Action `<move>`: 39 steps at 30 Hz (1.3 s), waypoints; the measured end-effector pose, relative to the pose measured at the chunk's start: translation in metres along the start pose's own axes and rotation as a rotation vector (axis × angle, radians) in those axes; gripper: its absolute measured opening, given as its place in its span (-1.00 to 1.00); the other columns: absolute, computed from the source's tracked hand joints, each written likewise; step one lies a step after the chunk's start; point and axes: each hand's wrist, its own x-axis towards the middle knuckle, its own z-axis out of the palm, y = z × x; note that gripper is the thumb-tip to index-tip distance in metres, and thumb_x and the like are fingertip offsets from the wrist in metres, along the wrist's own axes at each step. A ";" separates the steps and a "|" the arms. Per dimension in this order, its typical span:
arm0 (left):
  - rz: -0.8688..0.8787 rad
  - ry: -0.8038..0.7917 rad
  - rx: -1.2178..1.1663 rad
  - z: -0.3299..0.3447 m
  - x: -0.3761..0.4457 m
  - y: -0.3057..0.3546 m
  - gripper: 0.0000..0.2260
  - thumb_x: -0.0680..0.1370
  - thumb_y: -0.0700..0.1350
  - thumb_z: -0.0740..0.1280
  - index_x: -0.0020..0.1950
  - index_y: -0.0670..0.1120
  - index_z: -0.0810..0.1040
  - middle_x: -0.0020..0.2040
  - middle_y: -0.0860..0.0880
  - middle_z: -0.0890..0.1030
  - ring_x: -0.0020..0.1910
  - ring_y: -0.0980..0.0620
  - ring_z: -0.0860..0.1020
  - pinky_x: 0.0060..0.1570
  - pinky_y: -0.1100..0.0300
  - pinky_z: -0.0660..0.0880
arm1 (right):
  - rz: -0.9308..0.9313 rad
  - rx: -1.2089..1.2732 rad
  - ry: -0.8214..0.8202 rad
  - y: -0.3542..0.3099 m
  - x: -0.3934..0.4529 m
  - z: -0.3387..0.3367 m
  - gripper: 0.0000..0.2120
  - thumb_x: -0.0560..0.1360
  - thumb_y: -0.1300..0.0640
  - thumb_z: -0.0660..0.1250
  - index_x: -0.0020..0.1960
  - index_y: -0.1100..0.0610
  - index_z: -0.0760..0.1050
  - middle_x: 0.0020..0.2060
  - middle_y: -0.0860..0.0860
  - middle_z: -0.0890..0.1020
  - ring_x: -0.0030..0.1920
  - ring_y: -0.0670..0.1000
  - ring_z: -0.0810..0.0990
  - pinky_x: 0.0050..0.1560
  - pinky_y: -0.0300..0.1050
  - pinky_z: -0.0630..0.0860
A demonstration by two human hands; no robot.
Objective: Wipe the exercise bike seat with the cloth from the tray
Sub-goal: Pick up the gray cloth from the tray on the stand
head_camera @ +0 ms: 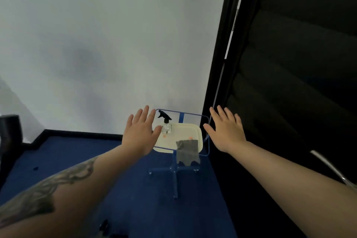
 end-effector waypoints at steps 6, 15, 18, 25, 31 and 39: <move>-0.022 -0.112 -0.057 0.066 0.052 0.006 -0.48 0.61 0.13 -0.04 0.54 0.00 -0.04 0.57 -0.01 -0.07 0.54 0.00 -0.09 0.50 0.02 -0.11 | -0.015 0.010 -0.155 0.016 0.068 0.060 -0.39 0.62 -0.18 -0.08 0.57 0.01 -0.14 0.58 0.02 -0.08 0.57 0.06 -0.13 0.52 0.09 -0.17; -0.144 -0.299 -0.115 0.165 0.117 0.006 -0.48 0.62 0.14 -0.02 0.54 0.02 -0.03 0.57 0.01 -0.03 0.54 0.02 -0.06 0.50 0.06 -0.11 | -0.050 0.057 -0.395 0.044 0.148 0.158 -0.41 0.62 -0.17 -0.08 0.57 0.01 -0.12 0.58 0.01 -0.07 0.56 0.06 -0.11 0.54 0.09 -0.17; -0.161 -0.357 -0.152 0.191 0.116 0.003 -0.49 0.62 0.12 0.01 0.54 0.02 0.03 0.56 0.01 0.02 0.54 0.02 -0.01 0.50 0.07 -0.08 | -0.053 0.058 -0.506 0.047 0.157 0.193 -0.41 0.62 -0.17 -0.07 0.57 0.02 -0.11 0.58 0.01 -0.04 0.56 0.06 -0.08 0.54 0.09 -0.15; -0.202 -0.497 -0.182 0.256 0.111 -0.018 -0.50 0.62 0.10 0.03 0.53 0.00 0.06 0.56 0.00 0.06 0.54 0.03 -0.01 0.50 0.09 -0.07 | -0.043 0.167 -0.736 0.033 0.171 0.272 -0.42 0.63 -0.14 -0.01 0.57 0.02 -0.05 0.58 0.00 0.02 0.56 0.03 0.00 0.54 0.04 -0.10; -0.078 -0.516 -0.186 0.302 0.125 -0.021 -0.50 0.62 0.10 0.00 0.53 0.00 0.02 0.57 0.02 -0.01 0.54 0.03 -0.12 0.50 0.09 -0.16 | 0.000 0.207 -0.763 0.025 0.175 0.319 -0.46 0.64 -0.09 0.02 0.56 0.03 0.01 0.57 0.00 0.09 0.55 0.03 0.03 0.53 0.04 -0.07; -0.048 -0.514 -0.212 0.336 0.105 -0.027 -0.46 0.58 0.09 0.04 0.54 0.03 -0.01 0.56 0.04 0.03 0.52 0.06 -0.17 0.48 0.06 -0.22 | 0.034 0.281 -0.621 0.018 0.160 0.339 -0.60 0.62 0.00 0.16 0.44 0.04 0.35 0.37 0.02 0.48 0.33 0.11 0.43 0.31 -0.03 0.32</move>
